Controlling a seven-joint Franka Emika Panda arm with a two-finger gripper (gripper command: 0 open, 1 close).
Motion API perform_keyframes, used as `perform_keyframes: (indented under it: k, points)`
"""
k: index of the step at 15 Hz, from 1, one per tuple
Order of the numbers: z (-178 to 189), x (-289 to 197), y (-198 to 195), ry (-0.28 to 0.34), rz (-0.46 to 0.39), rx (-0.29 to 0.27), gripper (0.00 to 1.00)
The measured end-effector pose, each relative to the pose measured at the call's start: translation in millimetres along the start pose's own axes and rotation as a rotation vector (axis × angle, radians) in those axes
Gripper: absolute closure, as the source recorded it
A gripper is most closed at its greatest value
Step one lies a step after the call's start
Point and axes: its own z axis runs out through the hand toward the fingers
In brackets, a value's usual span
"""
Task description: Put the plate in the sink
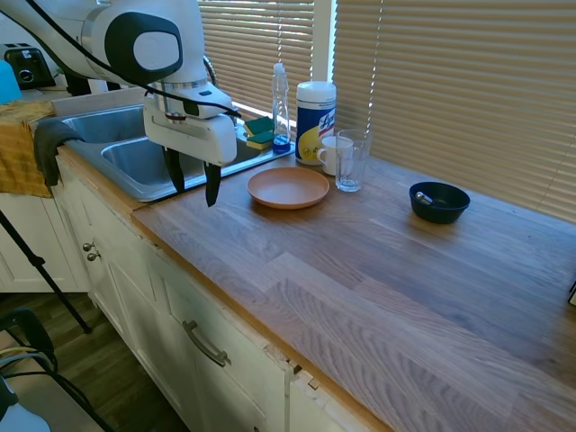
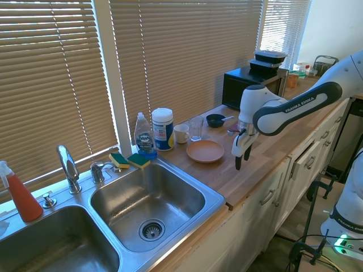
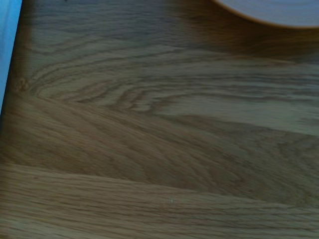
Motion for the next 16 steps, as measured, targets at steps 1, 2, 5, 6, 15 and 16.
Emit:
perform_keyframes:
  k: [1, 2, 5, 6, 15, 16]
  points:
    - [0, 0, 0, 0.002, -0.003, -0.003, 0.0]
    - [0, 1, 0, 0.007, -0.002, -0.005, 0.0]
    - [-16, 22, -4, 0.028, 0.029, 0.026, 0.0]
    - [-21, 35, -5, 0.031, 0.048, 0.035, 0.0]
    - [-1, 194, -24, 0.013, 0.197, 0.074, 0.0]
    - [4, 208, -22, 0.005, 0.206, 0.081, 0.0]
